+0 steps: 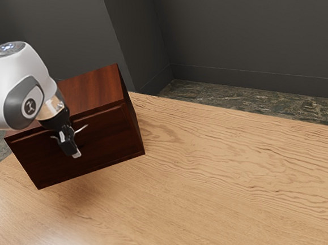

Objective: Pull the drawer handle with one arm to open the drawer

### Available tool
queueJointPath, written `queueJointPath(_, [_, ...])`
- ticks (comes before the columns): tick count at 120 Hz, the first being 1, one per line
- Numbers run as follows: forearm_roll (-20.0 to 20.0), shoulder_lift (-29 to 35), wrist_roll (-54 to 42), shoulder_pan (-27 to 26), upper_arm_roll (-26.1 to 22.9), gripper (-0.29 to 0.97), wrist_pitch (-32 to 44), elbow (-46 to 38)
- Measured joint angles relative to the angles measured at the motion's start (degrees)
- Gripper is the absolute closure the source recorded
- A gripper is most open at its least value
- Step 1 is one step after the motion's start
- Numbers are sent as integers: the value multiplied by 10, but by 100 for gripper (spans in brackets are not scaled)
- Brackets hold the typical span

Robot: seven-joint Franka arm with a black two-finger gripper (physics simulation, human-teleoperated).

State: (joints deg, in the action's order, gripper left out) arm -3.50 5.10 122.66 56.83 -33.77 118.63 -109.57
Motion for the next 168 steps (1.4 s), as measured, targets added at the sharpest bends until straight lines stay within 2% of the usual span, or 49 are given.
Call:
queueJointPath(52, [6, 58, 5, -10, 1, 22, -8, -55])
queueJointPath(79, [25, 90, 6, -11, 4, 22, -8, -88])
queueJointPath(96, [40, 102, 5, -42, 33, 22, -6, -103])
queueJointPath(138, [51, 123, -4, -68, 42, 23, -6, -123])
queueJointPath(168, [47, 121, -24, -146, 116, 23, -10, -131])
